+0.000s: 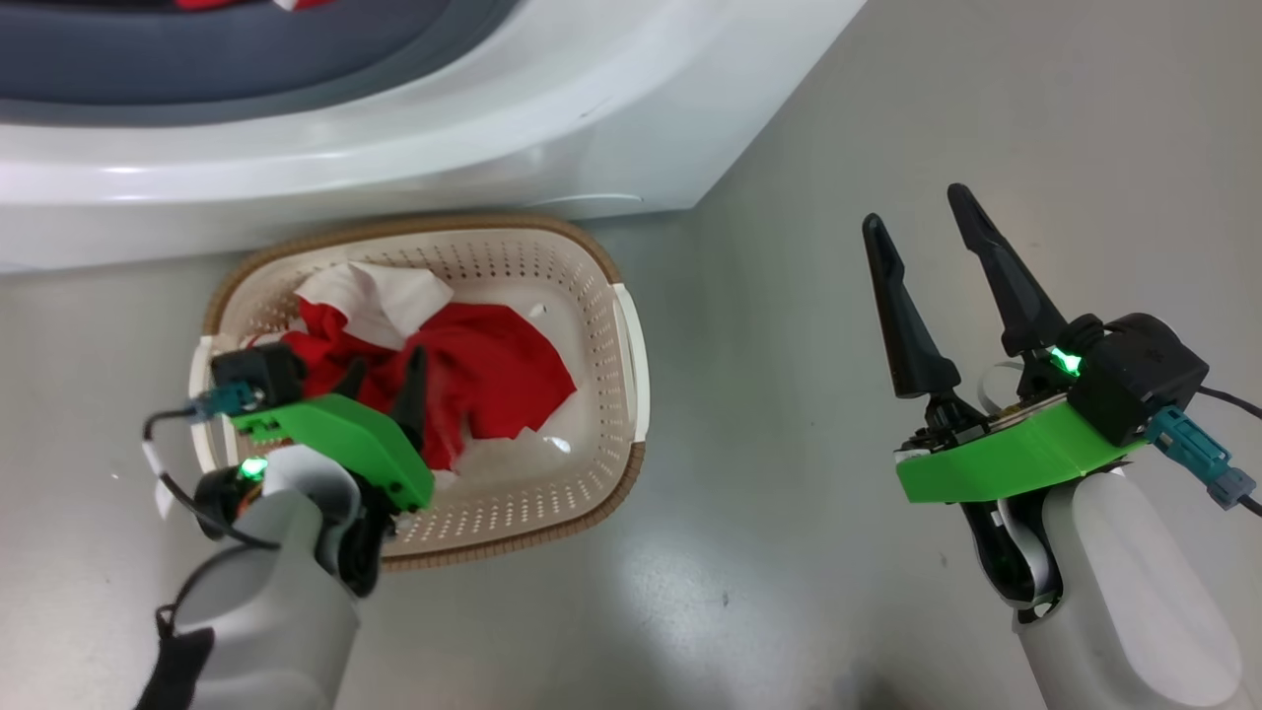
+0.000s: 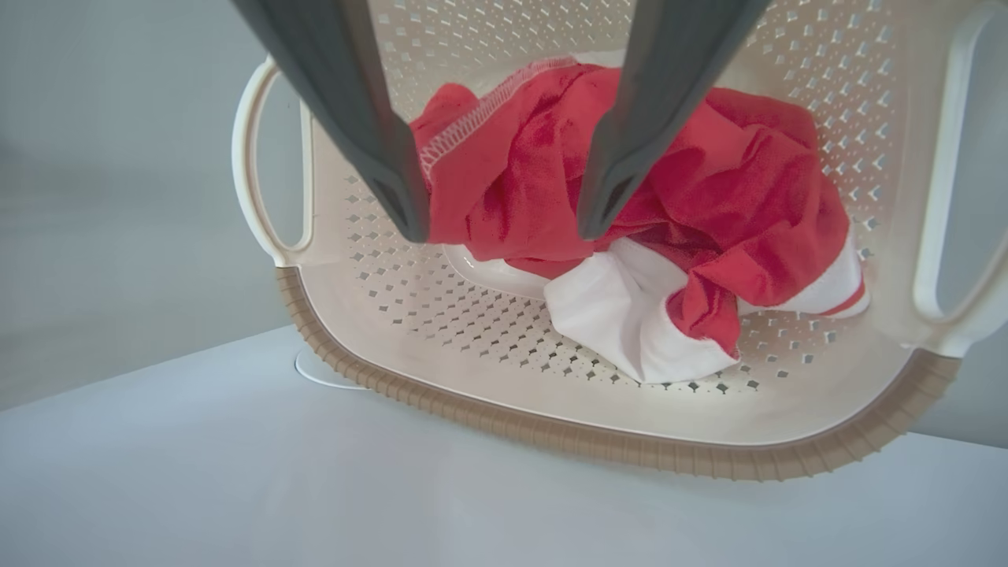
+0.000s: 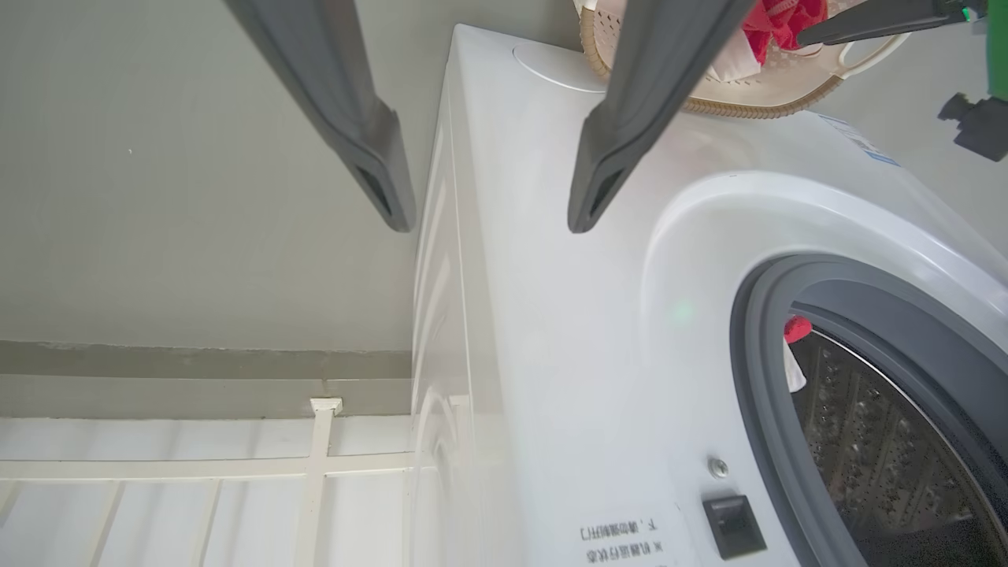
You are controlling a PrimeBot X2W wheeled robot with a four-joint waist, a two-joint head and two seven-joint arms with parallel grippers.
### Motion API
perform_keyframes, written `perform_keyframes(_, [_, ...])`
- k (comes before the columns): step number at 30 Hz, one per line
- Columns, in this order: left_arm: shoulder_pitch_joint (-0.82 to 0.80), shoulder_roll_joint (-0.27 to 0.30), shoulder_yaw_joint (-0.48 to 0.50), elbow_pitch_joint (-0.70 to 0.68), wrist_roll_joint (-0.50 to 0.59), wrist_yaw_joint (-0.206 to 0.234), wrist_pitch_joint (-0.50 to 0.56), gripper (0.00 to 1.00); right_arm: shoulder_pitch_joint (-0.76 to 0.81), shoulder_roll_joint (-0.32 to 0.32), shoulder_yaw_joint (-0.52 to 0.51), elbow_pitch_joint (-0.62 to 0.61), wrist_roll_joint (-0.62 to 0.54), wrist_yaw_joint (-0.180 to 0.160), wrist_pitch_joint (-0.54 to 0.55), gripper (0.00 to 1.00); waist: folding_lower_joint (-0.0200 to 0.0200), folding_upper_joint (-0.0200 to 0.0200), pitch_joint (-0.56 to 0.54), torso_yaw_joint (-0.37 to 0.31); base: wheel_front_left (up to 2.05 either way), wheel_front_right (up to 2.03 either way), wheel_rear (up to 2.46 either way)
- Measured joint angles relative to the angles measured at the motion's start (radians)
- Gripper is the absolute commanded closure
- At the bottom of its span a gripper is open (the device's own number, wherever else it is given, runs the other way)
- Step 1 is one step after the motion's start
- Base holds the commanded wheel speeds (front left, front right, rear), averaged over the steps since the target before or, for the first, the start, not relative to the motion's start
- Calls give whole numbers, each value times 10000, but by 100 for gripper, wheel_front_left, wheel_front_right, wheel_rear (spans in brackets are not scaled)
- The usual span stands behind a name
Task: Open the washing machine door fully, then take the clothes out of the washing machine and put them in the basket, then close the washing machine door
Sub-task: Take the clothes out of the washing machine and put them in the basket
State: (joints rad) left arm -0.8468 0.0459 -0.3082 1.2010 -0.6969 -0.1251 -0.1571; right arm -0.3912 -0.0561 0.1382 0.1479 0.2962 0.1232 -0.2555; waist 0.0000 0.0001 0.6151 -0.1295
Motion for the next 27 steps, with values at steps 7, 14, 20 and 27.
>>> perform_keyframes(7, [908,75,-583,-1037,-506,0,-675,0,45,0,-265,40,-161,0,0,0,0,-1,-571,195,0,0,0])
perform_keyframes(14, [1907,453,-679,-2313,-1055,0,-922,0,520,8,-500,311,-288,0,0,0,1,-1,-1415,445,0,0,0])
perform_keyframes(20, [3037,755,142,-3975,-681,0,-924,0,983,19,-711,493,-504,0,0,0,0,0,-2317,654,0,0,0])
perform_keyframes(27, [4696,731,1047,-6029,75,0,-924,0,1664,29,-930,725,-504,0,0,0,0,0,-3456,830,0,0,0])
